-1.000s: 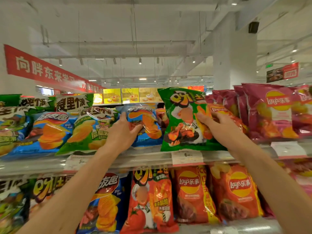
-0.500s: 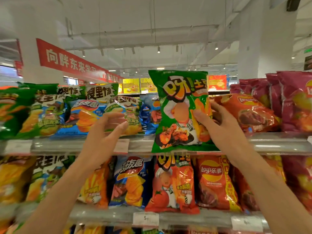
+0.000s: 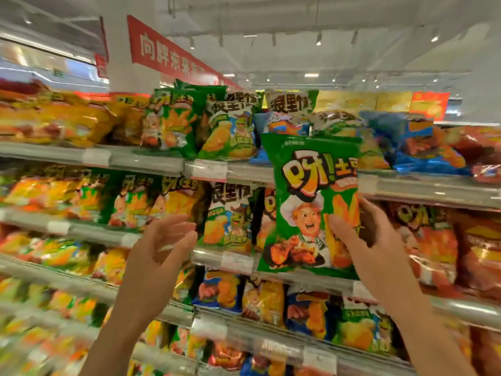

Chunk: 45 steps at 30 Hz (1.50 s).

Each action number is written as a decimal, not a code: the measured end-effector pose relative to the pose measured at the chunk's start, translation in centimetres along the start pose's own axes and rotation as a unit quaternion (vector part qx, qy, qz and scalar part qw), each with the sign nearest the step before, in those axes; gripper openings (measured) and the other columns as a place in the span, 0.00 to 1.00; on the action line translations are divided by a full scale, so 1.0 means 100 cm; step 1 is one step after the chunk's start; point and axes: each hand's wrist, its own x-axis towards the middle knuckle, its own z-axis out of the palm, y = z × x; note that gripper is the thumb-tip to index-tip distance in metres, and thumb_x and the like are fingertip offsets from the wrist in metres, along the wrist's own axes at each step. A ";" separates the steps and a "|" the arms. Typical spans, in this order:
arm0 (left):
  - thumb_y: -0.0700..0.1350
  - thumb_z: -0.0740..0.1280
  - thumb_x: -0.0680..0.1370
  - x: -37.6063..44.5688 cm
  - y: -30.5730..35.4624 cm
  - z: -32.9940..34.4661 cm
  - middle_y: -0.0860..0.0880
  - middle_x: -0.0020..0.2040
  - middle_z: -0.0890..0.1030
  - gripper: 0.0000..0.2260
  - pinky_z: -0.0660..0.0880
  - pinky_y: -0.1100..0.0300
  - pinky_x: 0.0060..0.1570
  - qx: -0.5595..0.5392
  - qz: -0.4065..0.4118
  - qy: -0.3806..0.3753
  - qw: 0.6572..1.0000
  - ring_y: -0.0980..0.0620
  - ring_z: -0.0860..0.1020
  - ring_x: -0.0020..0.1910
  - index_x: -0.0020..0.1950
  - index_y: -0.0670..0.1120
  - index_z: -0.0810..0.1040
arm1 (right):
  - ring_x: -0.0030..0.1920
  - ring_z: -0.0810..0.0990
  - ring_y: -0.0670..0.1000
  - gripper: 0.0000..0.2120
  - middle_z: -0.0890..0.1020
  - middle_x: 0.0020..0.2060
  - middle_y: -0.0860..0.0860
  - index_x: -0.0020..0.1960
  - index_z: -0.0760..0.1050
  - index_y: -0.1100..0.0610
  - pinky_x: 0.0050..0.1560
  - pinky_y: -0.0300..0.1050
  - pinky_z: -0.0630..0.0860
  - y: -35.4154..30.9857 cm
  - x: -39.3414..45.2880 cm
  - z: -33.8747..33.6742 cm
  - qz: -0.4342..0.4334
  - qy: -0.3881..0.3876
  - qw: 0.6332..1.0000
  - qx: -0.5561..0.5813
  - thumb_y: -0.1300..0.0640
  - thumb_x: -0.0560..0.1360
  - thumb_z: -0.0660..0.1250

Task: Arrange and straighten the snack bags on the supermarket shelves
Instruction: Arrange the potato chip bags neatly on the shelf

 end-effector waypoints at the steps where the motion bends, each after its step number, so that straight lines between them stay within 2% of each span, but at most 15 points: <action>1: 0.49 0.71 0.77 -0.003 -0.009 -0.022 0.61 0.52 0.85 0.11 0.76 0.61 0.52 0.001 -0.006 0.009 1.000 0.63 0.82 0.54 0.59 0.56 0.80 | 0.47 0.77 0.26 0.29 0.78 0.53 0.33 0.68 0.66 0.41 0.38 0.24 0.74 -0.001 -0.009 0.023 0.006 -0.007 1.000 0.003 0.39 0.70 0.69; 5: 0.47 0.71 0.78 -0.011 -0.042 -0.099 0.61 0.52 0.85 0.11 0.77 0.60 0.46 0.013 -0.034 0.041 0.998 0.61 0.83 0.53 0.59 0.57 0.81 | 0.48 0.78 0.28 0.29 0.78 0.53 0.32 0.69 0.66 0.40 0.39 0.30 0.77 -0.006 -0.037 0.110 0.028 -0.048 0.998 0.018 0.38 0.70 0.70; 8: 0.49 0.72 0.77 -0.010 -0.060 -0.149 0.59 0.52 0.85 0.11 0.77 0.57 0.52 0.017 -0.052 0.065 0.996 0.59 0.83 0.54 0.58 0.57 0.81 | 0.48 0.78 0.27 0.28 0.78 0.53 0.33 0.68 0.65 0.39 0.40 0.27 0.76 -0.013 -0.050 0.169 0.040 -0.080 0.996 0.023 0.39 0.71 0.70; 9: 0.49 0.72 0.76 -0.008 -0.066 -0.165 0.58 0.53 0.85 0.11 0.76 0.57 0.52 0.017 -0.056 0.073 0.996 0.59 0.83 0.54 0.58 0.58 0.81 | 0.50 0.79 0.30 0.29 0.79 0.54 0.34 0.69 0.66 0.39 0.44 0.29 0.77 -0.014 -0.052 0.188 0.045 -0.092 0.994 0.025 0.38 0.71 0.70; 11: 0.50 0.72 0.76 -0.002 -0.079 -0.194 0.58 0.53 0.85 0.11 0.77 0.57 0.52 0.019 -0.064 0.091 0.994 0.57 0.83 0.55 0.58 0.59 0.81 | 0.57 0.80 0.38 0.33 0.79 0.57 0.35 0.71 0.66 0.39 0.56 0.42 0.79 -0.015 -0.055 0.225 0.054 -0.106 0.992 0.033 0.35 0.69 0.71; 16: 0.45 0.73 0.77 0.015 -0.118 -0.254 0.58 0.52 0.86 0.11 0.78 0.53 0.55 0.036 -0.077 0.132 0.988 0.58 0.83 0.54 0.58 0.56 0.81 | 0.59 0.79 0.43 0.39 0.78 0.57 0.35 0.74 0.65 0.43 0.59 0.50 0.79 -0.017 -0.057 0.317 0.061 -0.156 0.985 0.050 0.33 0.66 0.69; 21: 0.44 0.73 0.78 0.048 -0.160 -0.309 0.56 0.52 0.87 0.11 0.80 0.51 0.56 0.067 -0.082 0.151 0.983 0.56 0.84 0.55 0.59 0.53 0.80 | 0.61 0.73 0.41 0.32 0.71 0.53 0.26 0.72 0.63 0.39 0.58 0.41 0.67 -0.008 -0.055 0.408 0.070 -0.197 0.974 0.082 0.37 0.71 0.70; 23: 0.45 0.72 0.78 0.068 -0.170 -0.327 0.56 0.53 0.86 0.11 0.80 0.54 0.55 0.080 -0.084 0.139 0.983 0.56 0.83 0.56 0.60 0.53 0.80 | 0.58 0.71 0.34 0.33 0.70 0.52 0.26 0.73 0.63 0.40 0.59 0.38 0.66 -0.010 -0.049 0.441 0.071 -0.213 0.969 0.102 0.39 0.71 0.70; 25: 0.45 0.72 0.79 0.091 -0.177 -0.345 0.56 0.53 0.86 0.11 0.80 0.60 0.52 0.086 -0.087 0.121 0.985 0.56 0.83 0.56 0.60 0.53 0.80 | 0.52 0.71 0.22 0.31 0.71 0.52 0.25 0.72 0.63 0.40 0.51 0.26 0.67 -0.011 -0.041 0.470 0.076 -0.217 0.967 0.111 0.41 0.72 0.70; 27: 0.46 0.72 0.78 0.114 -0.186 -0.359 0.57 0.53 0.86 0.11 0.79 0.61 0.52 0.091 -0.081 0.113 0.986 0.57 0.83 0.56 0.60 0.54 0.80 | 0.47 0.66 0.14 0.28 0.69 0.52 0.25 0.69 0.62 0.38 0.44 0.23 0.67 -0.013 -0.032 0.496 0.079 -0.222 0.966 0.107 0.44 0.74 0.71; 31: 0.47 0.72 0.78 0.152 -0.210 -0.377 0.55 0.53 0.86 0.10 0.79 0.57 0.53 0.086 -0.079 0.100 0.988 0.56 0.83 0.55 0.59 0.56 0.80 | 0.51 0.67 0.17 0.32 0.70 0.55 0.26 0.71 0.62 0.40 0.54 0.30 0.65 -0.010 -0.018 0.533 0.082 -0.219 0.967 0.099 0.41 0.71 0.71; 34: 0.49 0.72 0.78 0.171 -0.227 -0.383 0.55 0.53 0.86 0.11 0.79 0.56 0.54 0.075 -0.077 0.090 0.990 0.56 0.84 0.54 0.59 0.56 0.80 | 0.66 0.68 0.34 0.40 0.73 0.65 0.36 0.76 0.62 0.43 0.68 0.43 0.65 -0.009 -0.013 0.548 0.085 -0.205 0.972 0.082 0.36 0.68 0.71; 36: 0.48 0.72 0.78 0.184 -0.235 -0.385 0.55 0.53 0.86 0.10 0.79 0.55 0.54 0.059 -0.074 0.074 0.993 0.55 0.84 0.54 0.59 0.55 0.80 | 0.71 0.66 0.39 0.42 0.72 0.68 0.37 0.77 0.61 0.42 0.72 0.48 0.64 -0.009 -0.012 0.555 0.090 -0.189 0.975 0.076 0.34 0.67 0.71; 40: 0.46 0.71 0.79 0.209 -0.250 -0.386 0.52 0.52 0.86 0.09 0.79 0.55 0.54 0.031 -0.061 0.027 0.997 0.56 0.83 0.54 0.59 0.54 0.81 | 0.73 0.65 0.38 0.40 0.72 0.67 0.32 0.73 0.63 0.37 0.75 0.53 0.65 -0.012 -0.019 0.559 0.106 -0.152 0.980 0.068 0.31 0.65 0.72; 45: 0.49 0.71 0.78 0.232 -0.260 -0.385 0.56 0.52 0.86 0.09 0.79 0.57 0.55 -0.011 -0.056 -0.054 0.997 0.57 0.83 0.54 0.58 0.55 0.81 | 0.75 0.66 0.42 0.42 0.69 0.74 0.38 0.73 0.62 0.32 0.74 0.59 0.68 -0.025 -0.038 0.553 0.144 -0.075 0.986 0.047 0.28 0.64 0.74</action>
